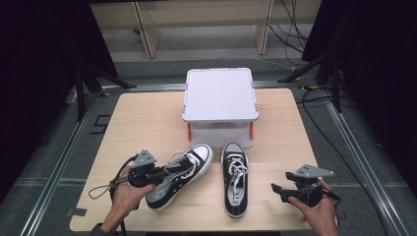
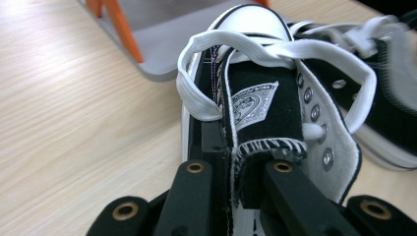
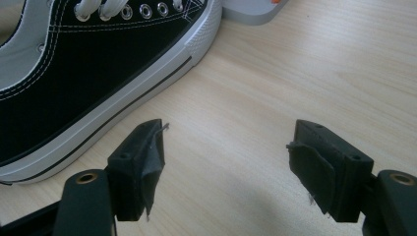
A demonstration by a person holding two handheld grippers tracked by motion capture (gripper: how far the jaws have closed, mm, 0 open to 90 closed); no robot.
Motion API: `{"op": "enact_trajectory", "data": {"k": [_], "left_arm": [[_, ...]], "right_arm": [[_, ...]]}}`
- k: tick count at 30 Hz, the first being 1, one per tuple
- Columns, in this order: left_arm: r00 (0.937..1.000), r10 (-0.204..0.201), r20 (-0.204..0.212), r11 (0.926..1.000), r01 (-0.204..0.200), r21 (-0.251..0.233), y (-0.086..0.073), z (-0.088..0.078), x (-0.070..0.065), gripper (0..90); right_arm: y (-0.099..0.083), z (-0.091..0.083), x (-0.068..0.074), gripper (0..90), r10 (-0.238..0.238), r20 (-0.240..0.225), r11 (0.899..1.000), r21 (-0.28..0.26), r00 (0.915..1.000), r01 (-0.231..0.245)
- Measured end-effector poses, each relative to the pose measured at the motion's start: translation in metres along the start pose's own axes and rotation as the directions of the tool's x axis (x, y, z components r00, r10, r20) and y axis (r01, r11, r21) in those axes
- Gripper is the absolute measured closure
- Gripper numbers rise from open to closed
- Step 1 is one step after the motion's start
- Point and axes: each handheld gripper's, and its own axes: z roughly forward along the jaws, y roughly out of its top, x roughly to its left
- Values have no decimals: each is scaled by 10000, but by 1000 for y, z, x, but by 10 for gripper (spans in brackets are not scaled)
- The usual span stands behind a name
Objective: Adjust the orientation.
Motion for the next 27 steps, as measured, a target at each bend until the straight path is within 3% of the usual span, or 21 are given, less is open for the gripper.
{"op": "enact_trajectory", "data": {"k": [2, 6, 11, 12, 15, 17, 18, 20, 21, 23, 24, 25, 27], "left_arm": [[9998, -89, -157, 9998, 92, 166, -1, 6, 1, 850], [9985, 382, -401, 9966, -351, 745, -4, 17, -3, 847], [9999, 88, -87, 9955, -80, 940, -9, 26, -9, 836], [9995, 307, 48, 9935, -311, 1099, -8, 23, -9, 832], [9994, 126, 327, 9928, -164, 1183, -11, 22, -12, 818], [9978, -351, 565, 9934, 286, 1113, -12, 22, -15, 804], [9967, -392, 711, 9924, 305, 1194, -12, 22, -17, 795], [9963, -209, 834, 9905, 93, 1370, -11, 21, -22, 780], [9959, -179, 888, 9896, 50, 1440, -11, 20, -25, 737], [9951, -137, 979, 9880, -16, 1547, -10, 19, -28, 712], [9946, -87, 1032, 9879, -74, 1549, -10, 19, -28, 694], [9951, -70, 989, 9869, -91, 1613, -9, 19, -28, 673], [9951, 77, 990, 9847, -248, 1726, -8, 17, -28, 672]], "right_arm": [[0, 0, 0, 296, 4, 5, 10000, -17, 10000, -3], [0, 0, 0, 296, -44, -30, 10000, -15, 10000, 44], [0, 0, 0, 296, -33, -33, 10000, 21, 10000, 33], [0, 0, 0, 296, -36, -28, 10000, 26, 10000, 36], [0, 0, 0, 296, -43, -90, 10000, 24, 9999, 44], [0, 0, 0, 296, -43, -89, 10000, 29, 10000, 43], [0, 0, 0, 296, -55, -65, 10000, 49, 10000, 55], [0, 0, -1, 296, -292, -3, 9996, 9, 9996, 292], [-1, -1, 4, 296, 290, -11, 9994, 192, 9996, -290], [-1, 0, 4, 296, 281, -11, 9994, 188, 9996, -281], [0, 0, 1, 296, -142, 46, 9999, 66, 9999, 142], [0, 0, 3, 296, 140, -37, 9998, 135, 9999, -140], [0, 0, 3, 296, 129, -37, 9998, 133, 9999, -128]]}}
